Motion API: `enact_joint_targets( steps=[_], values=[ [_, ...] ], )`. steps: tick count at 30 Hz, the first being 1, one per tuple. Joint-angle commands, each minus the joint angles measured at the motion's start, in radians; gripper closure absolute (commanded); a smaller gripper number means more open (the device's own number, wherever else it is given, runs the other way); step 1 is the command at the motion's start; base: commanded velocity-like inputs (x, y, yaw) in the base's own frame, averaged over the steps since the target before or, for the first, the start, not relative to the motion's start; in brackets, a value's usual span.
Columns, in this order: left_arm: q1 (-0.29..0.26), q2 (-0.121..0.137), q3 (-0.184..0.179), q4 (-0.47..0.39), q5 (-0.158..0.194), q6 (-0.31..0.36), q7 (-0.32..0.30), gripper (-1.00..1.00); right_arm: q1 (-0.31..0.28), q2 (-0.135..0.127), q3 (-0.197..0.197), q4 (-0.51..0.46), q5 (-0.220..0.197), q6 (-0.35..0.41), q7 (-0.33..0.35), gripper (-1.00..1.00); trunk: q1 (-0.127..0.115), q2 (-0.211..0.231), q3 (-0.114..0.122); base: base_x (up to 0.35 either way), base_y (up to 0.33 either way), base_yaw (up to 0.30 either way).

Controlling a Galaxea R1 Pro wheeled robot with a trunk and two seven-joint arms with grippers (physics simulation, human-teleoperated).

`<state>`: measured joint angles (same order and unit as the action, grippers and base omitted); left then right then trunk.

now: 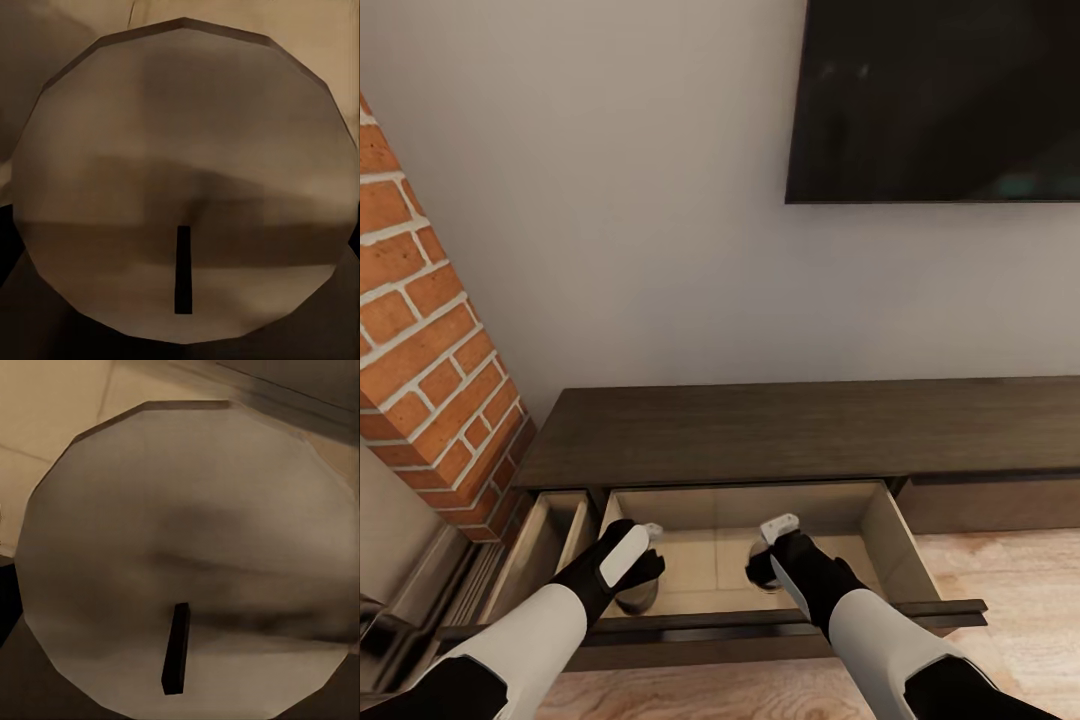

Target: Place each of the two pumpkins and all three candles from the living room inside a cabinet in the living room (use any cabinet), then make sure every cabinet is closed, and position the cauldron so it is next to a table in the living room.

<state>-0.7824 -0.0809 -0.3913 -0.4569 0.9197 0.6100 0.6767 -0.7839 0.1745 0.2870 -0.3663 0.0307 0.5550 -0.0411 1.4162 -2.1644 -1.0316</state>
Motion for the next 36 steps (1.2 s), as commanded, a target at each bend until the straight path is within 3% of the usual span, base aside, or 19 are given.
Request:
enact_joint_targets(
  steps=[1, 19, 25, 36],
  values=[
    [0.000, 0.001, 0.000, -0.003, 0.001, 0.000, 0.000, 1.00, 0.000, 0.000, 0.000, 0.000, -0.003, -0.008, 0.000, 1.00, 0.000, 0.000, 0.000, 0.000, 0.000, 0.000],
    [0.000, 0.006, -0.028, -0.063, 0.001, -0.004, 0.000, 1.00, 0.002, 0.000, 0.000, -0.014, -0.003, -0.018, 0.032, 1.00, 0.000, 0.000, -0.010, 0.000, 0.000, 0.000],
    [0.000, 0.006, -0.028, -0.069, 0.001, -0.004, 0.000, 1.00, 0.002, 0.000, 0.000, -0.014, -0.002, -0.014, 0.137, 1.00, 0.000, 0.000, -0.020, 0.000, 0.000, 0.000],
    [0.000, 0.006, -0.026, -0.071, 0.001, -0.004, -0.002, 1.00, 0.002, 0.000, 0.000, -0.028, -0.002, -0.015, 0.195, 1.00, 0.000, 0.000, -0.037, 0.000, 0.000, 0.000]
  ],
)
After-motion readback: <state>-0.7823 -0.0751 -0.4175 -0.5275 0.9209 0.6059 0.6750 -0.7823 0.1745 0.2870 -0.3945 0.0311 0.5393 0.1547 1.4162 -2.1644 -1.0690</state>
